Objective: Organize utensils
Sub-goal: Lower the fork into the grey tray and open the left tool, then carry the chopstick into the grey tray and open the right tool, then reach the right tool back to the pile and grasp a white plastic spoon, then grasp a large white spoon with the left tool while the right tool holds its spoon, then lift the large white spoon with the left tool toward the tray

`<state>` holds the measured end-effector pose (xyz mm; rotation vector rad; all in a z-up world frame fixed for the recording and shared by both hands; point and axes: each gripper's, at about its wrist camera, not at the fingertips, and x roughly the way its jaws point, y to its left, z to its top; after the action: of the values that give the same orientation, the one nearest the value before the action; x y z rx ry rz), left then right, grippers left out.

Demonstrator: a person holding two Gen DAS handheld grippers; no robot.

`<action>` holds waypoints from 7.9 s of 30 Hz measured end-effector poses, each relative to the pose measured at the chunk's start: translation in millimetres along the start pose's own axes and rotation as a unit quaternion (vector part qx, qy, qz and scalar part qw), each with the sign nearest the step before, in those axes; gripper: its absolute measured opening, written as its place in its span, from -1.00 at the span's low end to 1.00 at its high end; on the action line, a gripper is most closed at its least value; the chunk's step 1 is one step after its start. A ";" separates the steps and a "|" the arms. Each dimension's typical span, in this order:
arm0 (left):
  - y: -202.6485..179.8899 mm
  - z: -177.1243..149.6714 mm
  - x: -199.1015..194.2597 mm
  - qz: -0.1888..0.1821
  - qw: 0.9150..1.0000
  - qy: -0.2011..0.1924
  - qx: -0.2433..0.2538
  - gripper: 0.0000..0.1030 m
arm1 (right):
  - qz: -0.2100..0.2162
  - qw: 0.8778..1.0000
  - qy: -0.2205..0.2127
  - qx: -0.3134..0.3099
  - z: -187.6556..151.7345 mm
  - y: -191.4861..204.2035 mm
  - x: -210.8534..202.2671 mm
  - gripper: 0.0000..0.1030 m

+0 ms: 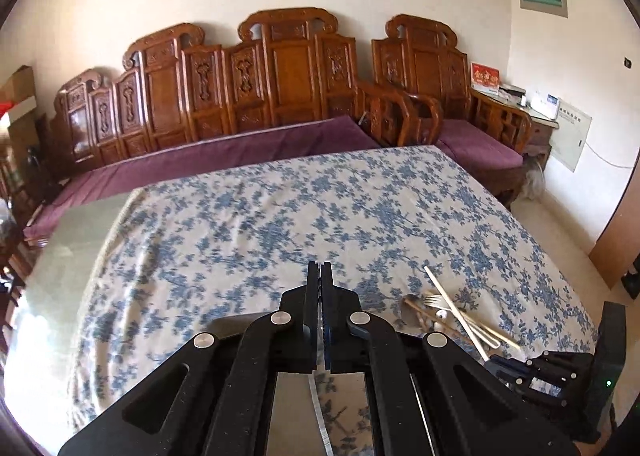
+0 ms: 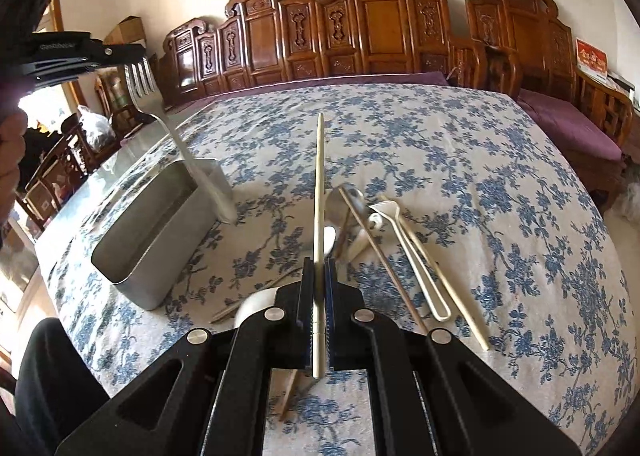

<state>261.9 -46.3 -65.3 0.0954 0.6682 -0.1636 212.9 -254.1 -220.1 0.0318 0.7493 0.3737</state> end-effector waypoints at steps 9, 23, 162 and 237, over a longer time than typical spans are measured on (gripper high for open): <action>37.6 -16.5 -29.5 0.034 0.999 0.008 0.009 -0.99 | 0.006 1.000 0.001 -0.022 -1.6 19.7 1.0 -0.88; 59.3 -40.8 17.5 0.066 0.992 0.089 0.055 -0.99 | 0.010 1.000 0.001 -0.026 -2.8 22.6 0.7 -0.88; -83.7 -130.3 82.4 -0.091 0.984 0.136 0.065 -0.15 | -0.090 0.995 0.040 0.035 -15.7 -51.3 6.0 -0.95; -106.7 -80.0 47.9 -0.111 0.963 0.212 0.121 -0.85 | -0.053 0.997 0.010 0.060 -11.8 -48.0 -6.5 -0.95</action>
<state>230.8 -145.6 -161.5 0.2975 1.0855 -0.4498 216.1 -302.3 -232.2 0.1015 0.7886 0.2275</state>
